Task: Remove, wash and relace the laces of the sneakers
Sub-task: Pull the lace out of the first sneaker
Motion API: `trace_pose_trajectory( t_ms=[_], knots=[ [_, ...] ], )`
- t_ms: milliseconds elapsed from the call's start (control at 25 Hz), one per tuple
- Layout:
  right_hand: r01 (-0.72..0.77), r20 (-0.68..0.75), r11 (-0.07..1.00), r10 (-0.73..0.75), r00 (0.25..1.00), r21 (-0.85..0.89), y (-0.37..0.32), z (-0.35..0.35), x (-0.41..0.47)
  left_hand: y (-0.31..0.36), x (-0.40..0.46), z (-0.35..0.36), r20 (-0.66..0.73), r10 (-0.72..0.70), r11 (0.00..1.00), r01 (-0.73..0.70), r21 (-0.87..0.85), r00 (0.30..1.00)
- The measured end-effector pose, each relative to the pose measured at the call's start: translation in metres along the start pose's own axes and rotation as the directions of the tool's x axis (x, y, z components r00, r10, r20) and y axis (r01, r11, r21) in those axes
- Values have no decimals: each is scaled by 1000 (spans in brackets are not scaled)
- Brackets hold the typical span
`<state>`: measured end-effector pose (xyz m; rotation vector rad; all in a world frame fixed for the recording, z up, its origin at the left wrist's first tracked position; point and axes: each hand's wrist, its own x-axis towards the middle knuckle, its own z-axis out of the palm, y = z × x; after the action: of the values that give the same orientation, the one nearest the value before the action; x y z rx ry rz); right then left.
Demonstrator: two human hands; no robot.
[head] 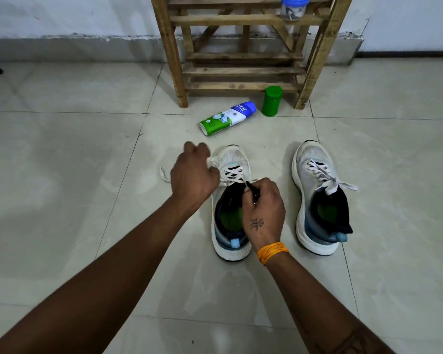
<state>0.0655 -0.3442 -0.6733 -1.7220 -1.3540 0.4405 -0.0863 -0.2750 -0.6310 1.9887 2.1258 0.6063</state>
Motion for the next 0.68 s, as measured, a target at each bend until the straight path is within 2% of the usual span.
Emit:
trace_pose_trajectory(
  t_ms=[80,120,200,280,320,400,440,520,600,680],
  knots=[
    [-3,4,1000,3,1000,4,0,0,0,14,-8,4,101,238,971,-238,-16,966],
    [-5,7,1000,5,1000,2,0,-1,0,21,-11,5,167,312,948,-317,6,935],
    [-10,14,1000,10,1000,0,-1,0,0,28,-10,7,242,339,923,-370,100,909],
    [-19,18,1000,19,1000,-10,-1,0,0,26,-9,10,214,300,944,-321,72,930],
    [-24,16,1000,24,1000,-18,0,0,0,24,-10,12,147,256,966,-257,-7,956],
    [-44,-8,999,43,999,-22,2,-2,1,10,-3,10,-59,23,985,-33,-170,998],
    [-57,-23,998,57,998,-16,4,-3,1,-1,5,7,-114,-118,977,95,-192,986],
    [-64,-35,998,64,997,-8,7,-6,0,-25,19,-1,-87,-288,956,281,-85,954],
    [-36,-17,999,36,999,-9,10,-7,1,-33,21,-3,-22,-318,948,316,-41,948],
    [-18,5,1000,18,1000,12,9,-6,1,-19,8,-3,-48,-219,966,210,-149,974]
  ],
)
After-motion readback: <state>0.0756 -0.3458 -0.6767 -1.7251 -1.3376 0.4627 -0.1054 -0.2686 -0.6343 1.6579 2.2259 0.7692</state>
